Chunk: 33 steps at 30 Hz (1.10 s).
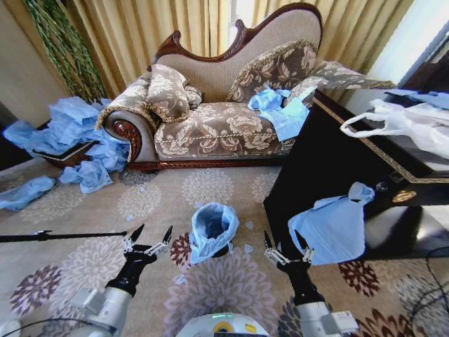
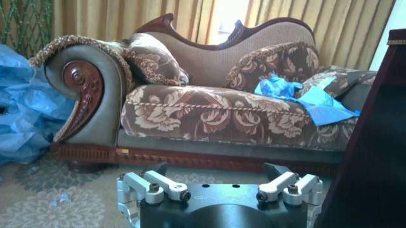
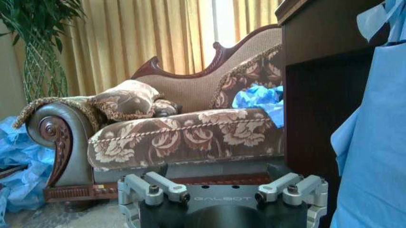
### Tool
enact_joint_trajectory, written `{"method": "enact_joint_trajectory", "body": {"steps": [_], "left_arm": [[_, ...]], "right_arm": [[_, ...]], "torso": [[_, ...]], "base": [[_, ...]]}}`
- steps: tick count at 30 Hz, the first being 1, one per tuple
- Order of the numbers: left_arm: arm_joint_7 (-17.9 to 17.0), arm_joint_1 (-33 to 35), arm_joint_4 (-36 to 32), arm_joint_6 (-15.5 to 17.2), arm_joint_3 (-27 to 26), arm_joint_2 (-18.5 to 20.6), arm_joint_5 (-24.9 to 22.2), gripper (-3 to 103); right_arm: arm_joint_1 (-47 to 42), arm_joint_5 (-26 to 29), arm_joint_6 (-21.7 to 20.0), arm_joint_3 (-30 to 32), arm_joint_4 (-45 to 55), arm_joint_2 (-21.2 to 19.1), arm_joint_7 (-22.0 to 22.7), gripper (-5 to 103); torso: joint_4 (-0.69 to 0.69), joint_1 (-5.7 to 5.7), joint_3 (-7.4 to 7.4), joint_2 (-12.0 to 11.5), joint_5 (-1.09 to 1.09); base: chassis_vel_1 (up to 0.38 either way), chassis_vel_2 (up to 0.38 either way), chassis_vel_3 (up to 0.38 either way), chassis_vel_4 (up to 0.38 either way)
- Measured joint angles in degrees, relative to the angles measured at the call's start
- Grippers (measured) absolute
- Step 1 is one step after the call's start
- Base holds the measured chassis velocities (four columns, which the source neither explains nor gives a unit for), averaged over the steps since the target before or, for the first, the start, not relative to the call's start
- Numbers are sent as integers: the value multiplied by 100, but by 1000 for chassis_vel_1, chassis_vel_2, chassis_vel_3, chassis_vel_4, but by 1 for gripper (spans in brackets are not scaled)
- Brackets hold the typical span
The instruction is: Place a garbage bag over the trash bin.
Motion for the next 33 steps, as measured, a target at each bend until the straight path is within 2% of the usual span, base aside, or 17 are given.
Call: {"method": "enact_joint_trajectory", "body": {"steps": [33], "left_arm": [[0,0,0,1,0,0,0,100]], "right_arm": [[0,0,0,0,0,0,2,100]], "torso": [[0,0,0,0,0]], "base": [[0,0,0,0]]}}
